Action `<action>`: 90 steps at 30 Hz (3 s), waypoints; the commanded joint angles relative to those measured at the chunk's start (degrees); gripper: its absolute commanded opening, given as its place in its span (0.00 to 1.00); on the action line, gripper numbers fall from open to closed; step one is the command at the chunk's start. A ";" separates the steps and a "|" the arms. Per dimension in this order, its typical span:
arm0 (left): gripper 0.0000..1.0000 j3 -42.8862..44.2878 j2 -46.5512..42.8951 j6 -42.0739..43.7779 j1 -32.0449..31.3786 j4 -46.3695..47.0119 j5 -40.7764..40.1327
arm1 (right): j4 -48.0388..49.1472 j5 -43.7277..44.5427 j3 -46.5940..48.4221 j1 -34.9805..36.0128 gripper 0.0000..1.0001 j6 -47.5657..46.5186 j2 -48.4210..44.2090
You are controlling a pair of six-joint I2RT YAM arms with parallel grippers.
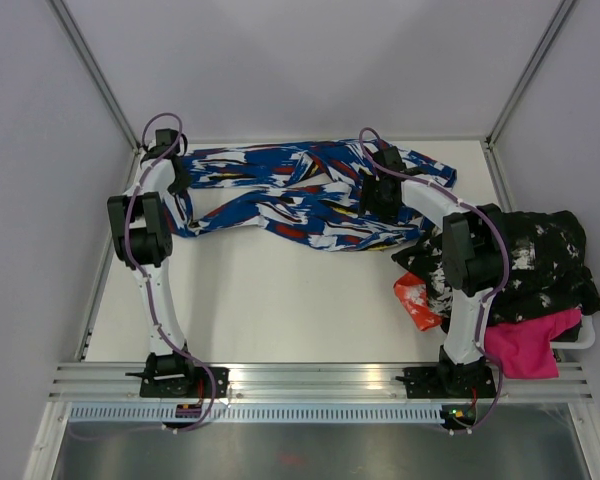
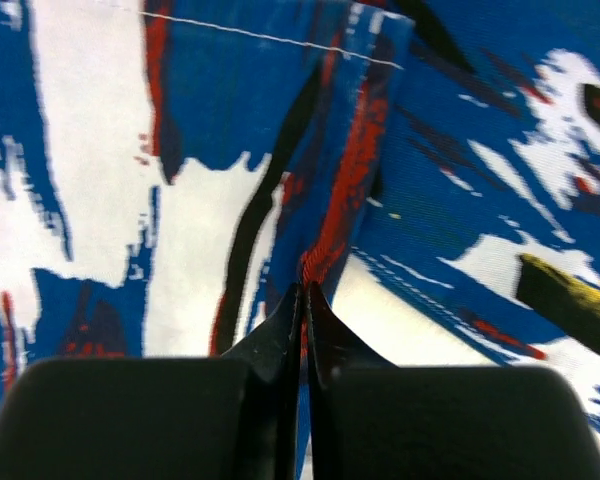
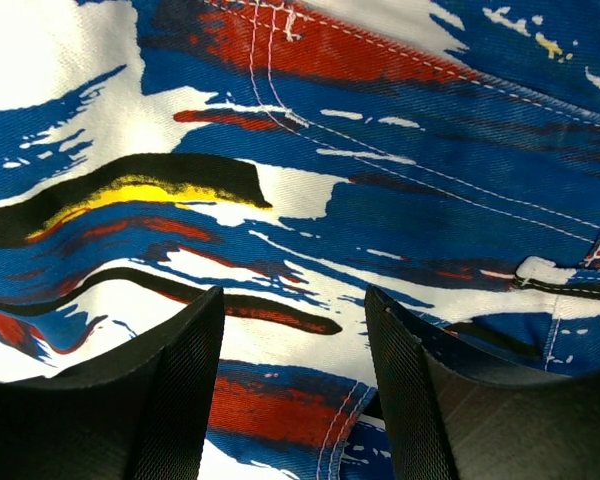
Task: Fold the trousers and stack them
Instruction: Flatten the trousers out
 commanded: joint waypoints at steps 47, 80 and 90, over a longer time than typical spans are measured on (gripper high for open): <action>0.65 -64.11 -49.05 -23.19 23.78 36.25 1.90 | -7.73 4.10 11.36 -0.51 0.70 -4.26 8.35; 0.83 -33.42 -32.35 12.32 -14.37 32.74 15.36 | -18.47 21.59 40.63 -23.97 0.37 -3.04 34.45; 0.88 -25.01 -25.33 7.59 -14.19 21.69 1.49 | -13.11 19.33 39.49 -30.75 0.39 -13.73 30.94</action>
